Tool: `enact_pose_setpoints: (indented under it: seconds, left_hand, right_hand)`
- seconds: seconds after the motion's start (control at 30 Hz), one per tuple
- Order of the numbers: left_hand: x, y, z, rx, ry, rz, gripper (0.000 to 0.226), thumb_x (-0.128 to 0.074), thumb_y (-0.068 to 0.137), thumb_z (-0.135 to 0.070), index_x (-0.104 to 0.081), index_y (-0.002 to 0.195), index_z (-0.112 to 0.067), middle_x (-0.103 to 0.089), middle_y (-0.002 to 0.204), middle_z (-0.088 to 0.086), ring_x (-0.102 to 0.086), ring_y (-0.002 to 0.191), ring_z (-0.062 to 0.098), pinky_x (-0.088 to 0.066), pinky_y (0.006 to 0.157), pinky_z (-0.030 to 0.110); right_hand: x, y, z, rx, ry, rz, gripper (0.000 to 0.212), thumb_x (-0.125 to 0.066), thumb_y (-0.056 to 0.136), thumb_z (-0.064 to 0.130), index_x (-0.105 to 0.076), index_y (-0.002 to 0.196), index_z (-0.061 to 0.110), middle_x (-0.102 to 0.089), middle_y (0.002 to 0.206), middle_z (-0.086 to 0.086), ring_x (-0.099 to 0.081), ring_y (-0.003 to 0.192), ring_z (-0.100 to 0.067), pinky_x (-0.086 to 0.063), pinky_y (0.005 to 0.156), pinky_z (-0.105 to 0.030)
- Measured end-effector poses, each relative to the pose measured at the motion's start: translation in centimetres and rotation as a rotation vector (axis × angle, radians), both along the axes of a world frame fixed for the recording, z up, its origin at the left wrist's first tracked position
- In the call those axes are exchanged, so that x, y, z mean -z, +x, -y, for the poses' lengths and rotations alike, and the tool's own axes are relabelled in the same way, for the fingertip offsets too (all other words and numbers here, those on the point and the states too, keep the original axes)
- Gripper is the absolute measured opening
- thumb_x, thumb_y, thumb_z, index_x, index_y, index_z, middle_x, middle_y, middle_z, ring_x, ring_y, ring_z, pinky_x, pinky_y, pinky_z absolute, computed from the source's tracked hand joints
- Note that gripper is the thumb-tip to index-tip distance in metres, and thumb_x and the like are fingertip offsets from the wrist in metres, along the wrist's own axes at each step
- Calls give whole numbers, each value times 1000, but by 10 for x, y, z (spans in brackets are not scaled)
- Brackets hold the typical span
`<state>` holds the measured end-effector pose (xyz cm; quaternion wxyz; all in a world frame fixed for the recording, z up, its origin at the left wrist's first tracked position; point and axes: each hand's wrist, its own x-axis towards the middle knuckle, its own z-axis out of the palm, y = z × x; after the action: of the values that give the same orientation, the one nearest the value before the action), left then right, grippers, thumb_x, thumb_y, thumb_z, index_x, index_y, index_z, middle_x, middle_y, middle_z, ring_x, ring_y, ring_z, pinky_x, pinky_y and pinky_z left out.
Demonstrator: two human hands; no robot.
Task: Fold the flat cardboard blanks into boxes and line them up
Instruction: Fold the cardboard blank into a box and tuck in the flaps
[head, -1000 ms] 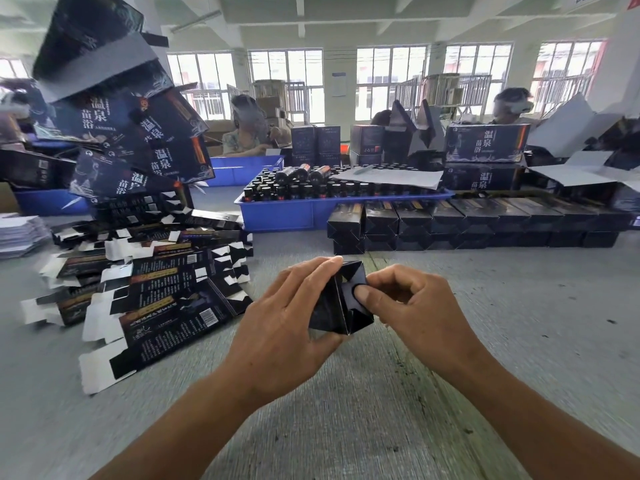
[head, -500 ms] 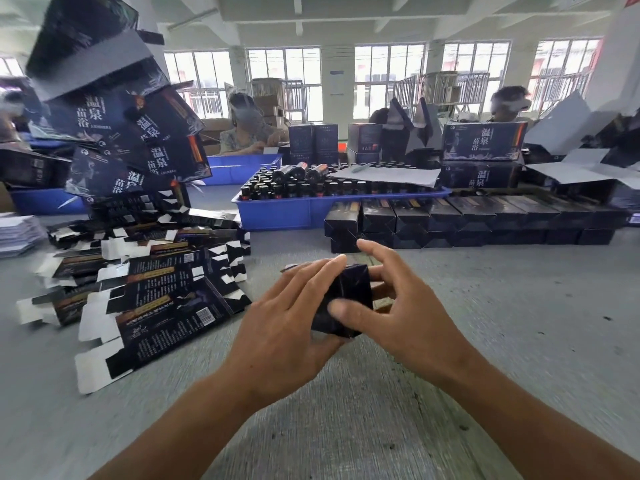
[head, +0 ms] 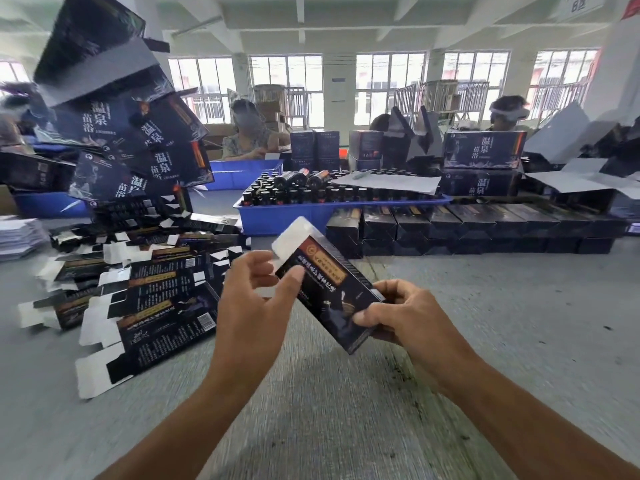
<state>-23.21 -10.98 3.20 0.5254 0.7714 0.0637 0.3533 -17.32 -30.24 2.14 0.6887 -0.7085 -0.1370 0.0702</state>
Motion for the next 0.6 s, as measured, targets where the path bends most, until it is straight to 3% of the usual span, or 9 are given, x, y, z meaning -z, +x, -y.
enact_pose_setpoints:
  seconds: [0.1,0.17,0.23,0.33,0.5,0.6]
  left_hand:
    - [-4,1,-7,-17,-98,-16,41,-70,83,-53,-51,115,-36,-62,109,-7,-62,95,3,-51,76,25]
    - [-3,2,-9,116,-178,-116,54,-68,76,-60,-52,122,-36,-69,108,-8,-67,96,6,-55,81,29]
    - [-2,2,-7,291,-258,-202,64,-68,78,-55,-52,134,-30,-74,110,-8,-70,99,6,-56,89,35]
    - [-2,1,-4,411,-275,-199,45,-68,85,-37,-58,129,-29,-76,110,-8,-72,102,11,-54,96,41]
    - [-2,-2,-5,475,-213,-209,54,-80,71,-31,-64,123,-26,-74,113,-12,-71,103,9,-54,89,30]
    - [2,-2,-1,526,-180,-257,56,-84,69,-26,-63,120,-23,-74,112,-9,-72,102,11,-57,79,20]
  right_hand:
    - [1,1,1,0,38,-25,57,-82,55,16,-62,109,15,-78,92,2,-73,90,-22,-58,85,-40]
    - [1,1,2,-12,21,-30,60,-84,53,22,-63,109,16,-77,96,2,-73,94,-22,-58,86,-39]
    - [1,-2,2,-69,-51,-17,55,-87,58,26,-65,109,20,-77,99,2,-73,97,-20,-58,88,-39]
    - [2,-4,1,-117,-148,22,43,-86,74,28,-65,112,26,-77,102,10,-72,96,-11,-57,86,-35]
    - [-7,-3,7,-65,-16,177,60,-82,73,48,-60,126,30,-71,115,22,-67,107,2,-56,81,-17]
    - [-9,0,11,-56,87,240,61,-84,72,43,-61,128,32,-71,120,16,-66,111,0,-55,86,-14]
